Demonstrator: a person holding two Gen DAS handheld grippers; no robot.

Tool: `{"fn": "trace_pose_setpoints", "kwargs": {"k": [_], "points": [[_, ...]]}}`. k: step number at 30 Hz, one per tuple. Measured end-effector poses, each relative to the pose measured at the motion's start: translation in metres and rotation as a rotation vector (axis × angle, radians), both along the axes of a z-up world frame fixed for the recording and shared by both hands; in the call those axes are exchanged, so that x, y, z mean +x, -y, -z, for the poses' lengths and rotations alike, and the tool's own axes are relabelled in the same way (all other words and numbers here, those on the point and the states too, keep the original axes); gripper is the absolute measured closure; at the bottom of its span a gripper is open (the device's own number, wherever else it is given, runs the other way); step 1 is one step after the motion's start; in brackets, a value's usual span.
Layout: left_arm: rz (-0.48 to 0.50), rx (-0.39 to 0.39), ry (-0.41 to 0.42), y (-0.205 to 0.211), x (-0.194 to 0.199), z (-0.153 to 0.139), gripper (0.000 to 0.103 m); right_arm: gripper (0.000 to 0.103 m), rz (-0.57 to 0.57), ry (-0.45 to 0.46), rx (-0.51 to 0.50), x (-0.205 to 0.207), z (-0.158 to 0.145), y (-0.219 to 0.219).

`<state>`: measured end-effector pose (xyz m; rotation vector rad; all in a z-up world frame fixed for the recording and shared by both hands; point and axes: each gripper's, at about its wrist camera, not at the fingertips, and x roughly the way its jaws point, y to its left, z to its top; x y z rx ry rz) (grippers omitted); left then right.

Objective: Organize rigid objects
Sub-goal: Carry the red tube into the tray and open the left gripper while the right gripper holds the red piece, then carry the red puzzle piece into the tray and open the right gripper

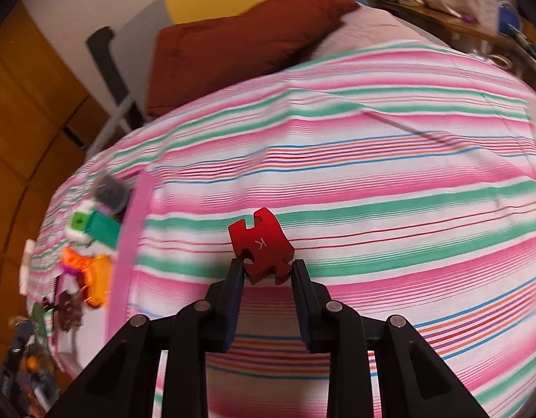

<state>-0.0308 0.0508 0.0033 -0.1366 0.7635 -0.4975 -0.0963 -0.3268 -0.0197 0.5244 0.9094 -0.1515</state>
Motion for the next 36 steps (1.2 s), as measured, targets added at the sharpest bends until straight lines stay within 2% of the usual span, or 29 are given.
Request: {"fn": "trace_pose_setpoints", "kwargs": {"k": [3, 7, 10, 16, 25, 32, 33, 35, 36], "points": [[0.010, 0.014, 0.005, -0.005, -0.006, 0.003, 0.064, 0.075, -0.078, 0.055, 0.026, 0.000, -0.008, -0.026], [0.007, 0.038, 0.010, -0.009, -0.008, 0.005, 0.064, 0.075, -0.239, 0.137, 0.073, -0.002, -0.019, -0.070], [-0.003, 0.060, 0.007, -0.011, -0.008, 0.006, 0.064, 0.075, -0.379, 0.173, 0.046, -0.003, -0.023, -0.109], [-0.025, 0.105, -0.007, -0.011, -0.009, 0.007, 0.062, 0.075, -0.554, 0.176, -0.026, -0.001, -0.016, -0.168], [-0.137, 0.273, 0.035, -0.008, -0.017, 0.000, 0.062, 0.075, -0.647, 0.115, -0.134, 0.018, 0.007, -0.218], [-0.161, 0.279, 0.003, -0.014, -0.019, 0.000, 0.062, 0.074, -0.651, 0.054, -0.217, 0.023, 0.022, -0.236], [-0.171, 0.291, 0.000, -0.014, -0.019, 0.000, 0.062, 0.072, -0.644, 0.050, -0.220, 0.022, 0.023, -0.236], [-0.183, 0.327, -0.001, -0.012, -0.018, 0.000, 0.062, 0.050, -0.632, 0.058, -0.214, 0.018, 0.019, -0.233], [-0.183, 0.336, 0.002, -0.011, -0.018, 0.000, 0.062, 0.042, -0.619, 0.070, -0.220, 0.017, 0.015, -0.232]]}}
